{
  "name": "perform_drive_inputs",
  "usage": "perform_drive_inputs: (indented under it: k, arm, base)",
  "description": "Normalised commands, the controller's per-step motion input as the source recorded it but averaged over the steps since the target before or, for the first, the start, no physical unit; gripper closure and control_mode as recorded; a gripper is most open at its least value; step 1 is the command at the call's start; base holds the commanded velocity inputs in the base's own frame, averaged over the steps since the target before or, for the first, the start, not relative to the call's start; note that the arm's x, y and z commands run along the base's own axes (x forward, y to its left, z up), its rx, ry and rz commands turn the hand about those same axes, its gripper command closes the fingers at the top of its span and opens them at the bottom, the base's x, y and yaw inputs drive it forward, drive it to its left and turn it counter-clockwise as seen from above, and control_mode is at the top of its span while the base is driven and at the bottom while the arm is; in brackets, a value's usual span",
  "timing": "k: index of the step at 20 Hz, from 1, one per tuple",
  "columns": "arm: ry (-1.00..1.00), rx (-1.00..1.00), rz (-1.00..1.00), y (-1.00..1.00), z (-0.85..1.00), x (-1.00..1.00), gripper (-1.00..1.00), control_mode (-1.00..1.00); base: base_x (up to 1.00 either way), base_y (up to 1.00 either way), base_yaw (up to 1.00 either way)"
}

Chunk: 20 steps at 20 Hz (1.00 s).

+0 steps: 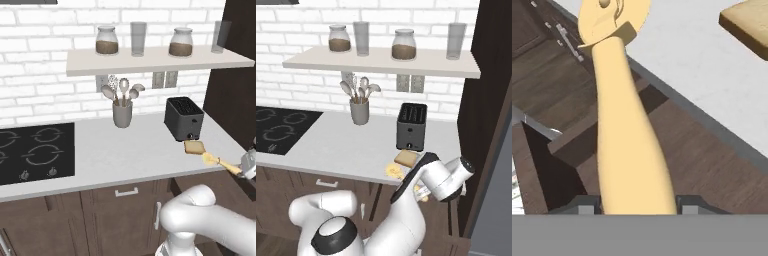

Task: Pick the pizza cutter from the drawer and place it on the counter.

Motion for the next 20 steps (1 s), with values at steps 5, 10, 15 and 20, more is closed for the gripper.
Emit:
perform_drive_inputs:
  k: [5, 10, 15, 20]
  arm:
    - [-0.06, 0.03, 0.11, 0.52, 0.62, 0.77, 1.00, -1.00]
    - [-0.01, 0.00, 0.02, 0.90, 0.06, 0.87, 1.00, -1.00]
    - [0.00, -0.05, 0.01, 1.00, -0.05, 0.57, 1.00, -1.00]
    - [0.00, -0.06, 0.00, 0.90, -0.27, 0.69, 1.00, -1.00]
  base:
    - [0.00, 0.00, 0.00]
    - [0.00, 0.00, 0.00]
    - [0.00, 0.00, 0.00]
    - [0.00, 0.00, 0.00]
